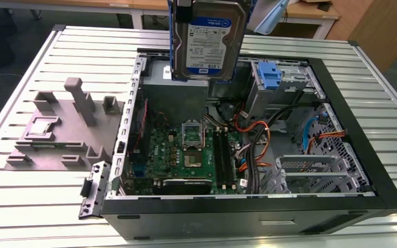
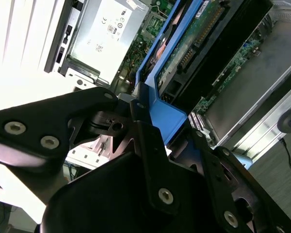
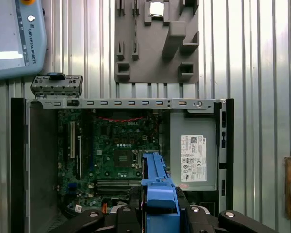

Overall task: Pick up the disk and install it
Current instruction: 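Insert the disk into the insertion slot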

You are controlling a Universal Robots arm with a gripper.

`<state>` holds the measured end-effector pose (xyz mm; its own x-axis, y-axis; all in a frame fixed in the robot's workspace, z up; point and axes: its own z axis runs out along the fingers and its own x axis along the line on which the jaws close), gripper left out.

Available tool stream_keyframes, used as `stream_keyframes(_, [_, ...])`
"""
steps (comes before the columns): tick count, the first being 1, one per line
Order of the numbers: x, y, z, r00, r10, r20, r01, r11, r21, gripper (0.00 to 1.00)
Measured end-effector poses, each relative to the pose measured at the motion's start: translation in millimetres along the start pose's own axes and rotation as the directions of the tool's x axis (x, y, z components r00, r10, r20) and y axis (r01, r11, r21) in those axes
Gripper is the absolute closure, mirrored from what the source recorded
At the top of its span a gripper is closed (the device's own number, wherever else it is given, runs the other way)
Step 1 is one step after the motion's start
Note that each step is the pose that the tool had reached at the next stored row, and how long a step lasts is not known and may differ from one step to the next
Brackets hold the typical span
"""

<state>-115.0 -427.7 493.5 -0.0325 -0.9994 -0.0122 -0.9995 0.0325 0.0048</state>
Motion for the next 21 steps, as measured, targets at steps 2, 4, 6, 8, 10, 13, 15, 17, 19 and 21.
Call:
stream_keyframes(2, [0.5, 0.0, 0.0, 1.0000, 0.000, 0.0000, 0.000, 1.0000, 0.0000, 0.63])
stream_keyframes(4, [1.1, 0.0, -0.1, 1.0000, 0.000, -0.0001, 0.000, 1.0000, -0.0001, 0.63])
stream_keyframes(6, [1.7, 0.0, 0.0, 1.0000, 0.000, 0.0001, 0.000, 1.0000, 0.0001, 0.63])
stream_keyframes(8, [2.4, -0.1, -0.1, 1.0000, 0.000, -0.0001, 0.000, 1.0000, 0.0000, 0.63])
stream_keyframes(10, [3.1, -0.1, 0.0, 1.0000, 0.000, 0.0001, 0.000, 1.0000, 0.0000, 0.63])
stream_keyframes(13, [4.4, -0.2, -0.1, 1.0000, 0.000, 0.0000, 0.000, 1.0000, 0.0000, 0.63])
stream_keyframes(15, [5.0, -0.2, -0.1, 1.0000, 0.000, 0.0000, 0.000, 1.0000, 0.0000, 0.63])
stream_keyframes(17, [5.5, -0.2, -0.1, 1.0000, 0.000, 0.0000, 0.000, 1.0000, 0.0000, 0.63])
stream_keyframes(19, [6.2, -0.2, -0.1, 1.0000, 0.000, 0.0000, 0.000, 1.0000, 0.0000, 0.63])
stream_keyframes(21, [6.5, -0.2, -0.1, 1.0000, 0.000, 0.0000, 0.000, 1.0000, -0.0001, 0.63])
